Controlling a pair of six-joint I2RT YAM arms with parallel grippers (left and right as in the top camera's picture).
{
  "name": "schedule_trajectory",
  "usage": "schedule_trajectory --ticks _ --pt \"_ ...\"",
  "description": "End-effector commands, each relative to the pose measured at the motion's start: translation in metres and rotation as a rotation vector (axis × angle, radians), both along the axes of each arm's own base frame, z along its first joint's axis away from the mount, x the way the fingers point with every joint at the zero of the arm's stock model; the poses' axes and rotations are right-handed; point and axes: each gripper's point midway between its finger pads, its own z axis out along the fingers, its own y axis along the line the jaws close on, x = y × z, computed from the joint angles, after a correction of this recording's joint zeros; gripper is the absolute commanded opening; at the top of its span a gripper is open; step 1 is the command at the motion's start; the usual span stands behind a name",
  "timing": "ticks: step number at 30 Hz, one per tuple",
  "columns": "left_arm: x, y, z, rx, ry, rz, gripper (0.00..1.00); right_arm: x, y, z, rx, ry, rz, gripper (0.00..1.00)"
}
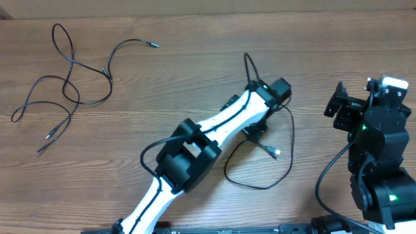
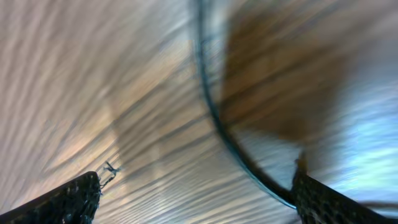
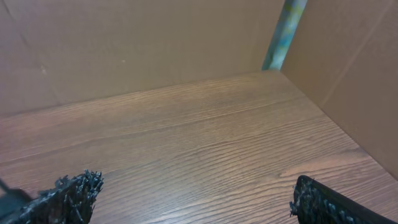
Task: Untangle cables
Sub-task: 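Drag the last cable left and lay it beside the other cables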
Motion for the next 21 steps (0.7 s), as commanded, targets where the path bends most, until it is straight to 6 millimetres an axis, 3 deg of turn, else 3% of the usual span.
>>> schedule_trajectory --ticks 1,7,12,16,21 --pt "0.016 0.066 -0.028 0.127 0.001 0.203 1.0 -0.002 0.0 0.017 0.013 -0.046 -0.002 1.0" --pt "0.037 0.146 -0.042 0.154 0.033 0.474 1.0 -0.002 0.0 0.017 0.013 -0.046 -0.002 1.0" --pt "0.047 0.196 -0.049 0.158 0.034 0.655 1.0 -0.002 -0.001 0.017 0.013 -0.046 -0.003 1.0" --pt "0.044 0.236 -0.057 0.176 0.047 0.793 0.99 -0.002 -0.001 0.017 0.013 -0.046 -0.003 1.0" --pt "0.025 0.288 -0.078 0.214 0.082 0.939 0.99 -0.002 -0.001 0.017 0.013 -0.047 -0.003 1.0"
